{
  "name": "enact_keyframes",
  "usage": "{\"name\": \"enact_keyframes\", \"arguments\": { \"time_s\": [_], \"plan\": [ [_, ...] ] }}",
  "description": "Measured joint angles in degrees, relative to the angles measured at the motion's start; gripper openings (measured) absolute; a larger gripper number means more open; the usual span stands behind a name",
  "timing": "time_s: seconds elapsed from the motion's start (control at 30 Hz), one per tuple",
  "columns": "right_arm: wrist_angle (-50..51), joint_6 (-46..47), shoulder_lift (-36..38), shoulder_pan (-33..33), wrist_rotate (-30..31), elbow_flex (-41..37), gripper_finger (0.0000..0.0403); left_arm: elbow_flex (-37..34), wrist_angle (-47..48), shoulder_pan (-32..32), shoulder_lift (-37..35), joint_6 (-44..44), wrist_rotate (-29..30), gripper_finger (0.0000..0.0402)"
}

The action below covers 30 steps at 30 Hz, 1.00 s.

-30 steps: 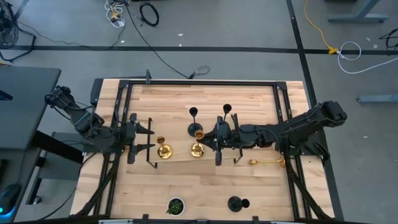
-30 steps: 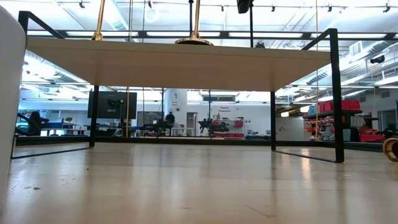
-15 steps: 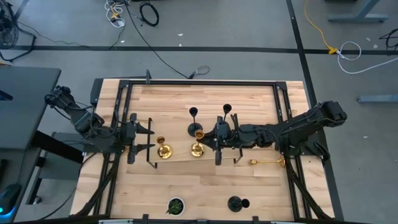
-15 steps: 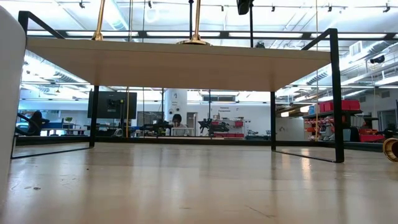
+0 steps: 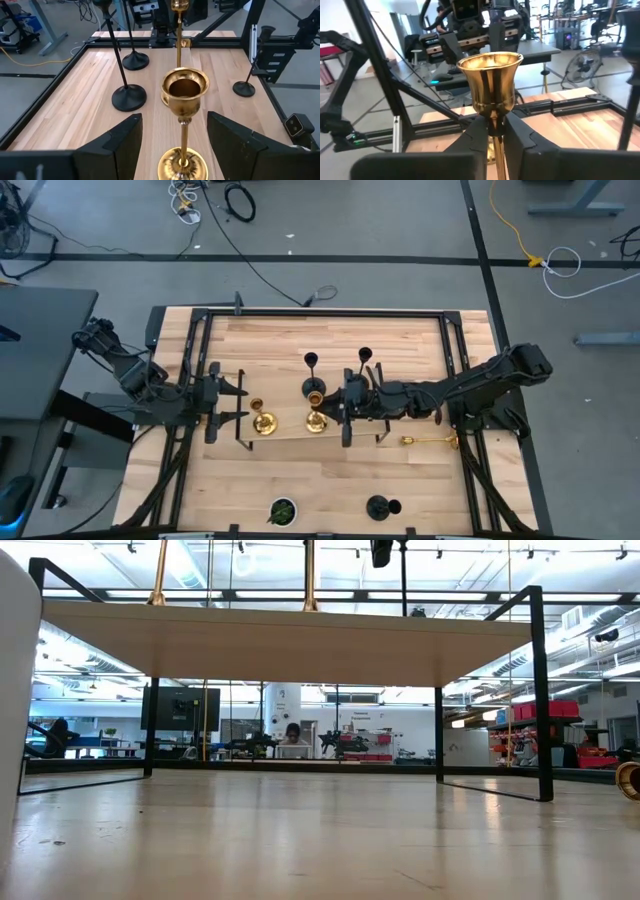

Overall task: Pick & Place candle stick holders
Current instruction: Put the bottom gold candle holder aligned with the other gold candle holder on the shelf, then put the black candle holder aligned with the other black candle holders on the shelf

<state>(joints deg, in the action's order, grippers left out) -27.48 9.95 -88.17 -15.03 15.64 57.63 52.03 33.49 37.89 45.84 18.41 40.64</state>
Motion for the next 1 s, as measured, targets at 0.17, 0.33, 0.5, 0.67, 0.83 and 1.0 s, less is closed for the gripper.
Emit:
{"name": "enact_keyframes", "arguments": {
  "time_s": [0.17, 0.33, 0.5, 0.67, 0.83, 1.0],
  "plan": [
    [2.05, -1.46, -0.08, -0.04, -1.09, -0.22, 0.0080, 0.00, 0.64, 0.00, 0.00, 0.07, 0.00, 0.0222],
    [2.95, -2.06, -0.14, 0.02, 1.42, -0.29, 0.0135, 0.00, 0.85, 0.02, 0.00, 0.46, 0.00, 0.0222],
    [3.29, -4.35, 0.37, 0.11, 3.40, -0.26, 0.0177, 0.00, 0.85, 0.01, 0.00, 0.44, 0.00, 0.0222],
    [5.47, -4.67, 1.55, -0.06, 2.77, -0.22, 0.0201, 0.00, 0.94, 0.00, -0.02, 0.43, 0.00, 0.0222],
    [9.39, -4.50, 3.33, -0.07, 2.77, -0.22, 0.0211, 0.00, 1.16, 0.00, -0.02, 0.46, 0.00, 0.0222],
    [15.39, -4.46, 6.15, -0.58, 2.94, -0.22, 0.0212, 0.00, 1.25, 0.00, -0.02, 0.46, 0.00, 0.0222]
  ]
}}
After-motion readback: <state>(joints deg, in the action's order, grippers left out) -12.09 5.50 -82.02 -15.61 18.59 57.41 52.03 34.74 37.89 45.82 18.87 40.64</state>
